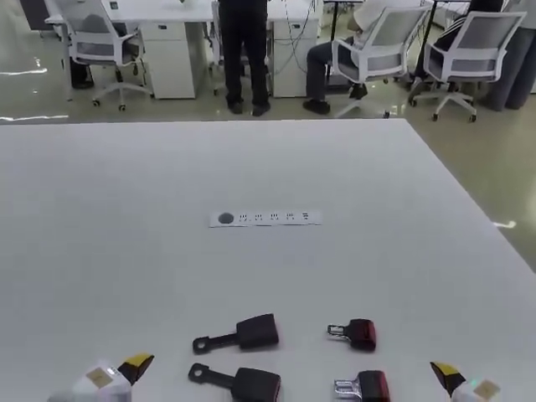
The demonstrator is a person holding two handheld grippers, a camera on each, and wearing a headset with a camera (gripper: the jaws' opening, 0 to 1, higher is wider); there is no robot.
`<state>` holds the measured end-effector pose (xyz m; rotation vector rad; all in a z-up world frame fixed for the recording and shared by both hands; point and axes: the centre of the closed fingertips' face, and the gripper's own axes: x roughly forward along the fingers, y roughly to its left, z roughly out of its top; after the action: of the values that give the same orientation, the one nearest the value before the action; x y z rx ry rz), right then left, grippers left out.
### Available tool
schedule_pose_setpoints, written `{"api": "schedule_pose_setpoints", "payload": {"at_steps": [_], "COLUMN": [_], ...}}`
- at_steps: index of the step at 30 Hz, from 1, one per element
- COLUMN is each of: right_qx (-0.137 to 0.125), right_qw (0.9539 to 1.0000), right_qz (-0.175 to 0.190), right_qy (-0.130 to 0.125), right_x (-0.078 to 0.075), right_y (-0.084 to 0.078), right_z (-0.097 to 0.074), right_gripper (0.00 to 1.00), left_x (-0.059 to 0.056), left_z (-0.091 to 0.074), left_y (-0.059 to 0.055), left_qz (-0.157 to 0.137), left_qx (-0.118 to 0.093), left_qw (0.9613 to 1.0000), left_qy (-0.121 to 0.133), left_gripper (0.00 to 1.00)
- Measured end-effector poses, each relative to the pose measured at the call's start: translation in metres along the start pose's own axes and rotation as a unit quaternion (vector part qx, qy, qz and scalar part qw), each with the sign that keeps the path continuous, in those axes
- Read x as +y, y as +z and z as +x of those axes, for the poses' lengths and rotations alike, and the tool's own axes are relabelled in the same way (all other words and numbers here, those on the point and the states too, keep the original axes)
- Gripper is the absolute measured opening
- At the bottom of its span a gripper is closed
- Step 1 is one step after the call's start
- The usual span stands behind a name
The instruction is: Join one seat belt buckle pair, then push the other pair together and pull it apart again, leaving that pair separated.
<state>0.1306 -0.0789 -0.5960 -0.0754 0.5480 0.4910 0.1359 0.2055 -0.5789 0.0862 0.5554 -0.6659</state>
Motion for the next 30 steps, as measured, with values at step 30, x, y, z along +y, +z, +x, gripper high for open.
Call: {"api": "schedule_pose_setpoints", "payload": {"at_steps": [30], "right_qx": [0.02], "right_qw": [0.9996], "right_qz": [-0.01], "right_qy": [0.02], "right_x": [-0.005], "right_y": [-0.005], "right_z": [0.028], "right_gripper": [0.96], "left_x": [-0.002], "left_z": [0.025], "left_y": [-0.004], "left_qz": [0.022], "left_qx": [0.024], "left_qw": [0.9988], "left_qy": [-0.037], "left_gripper": [0.89]}}
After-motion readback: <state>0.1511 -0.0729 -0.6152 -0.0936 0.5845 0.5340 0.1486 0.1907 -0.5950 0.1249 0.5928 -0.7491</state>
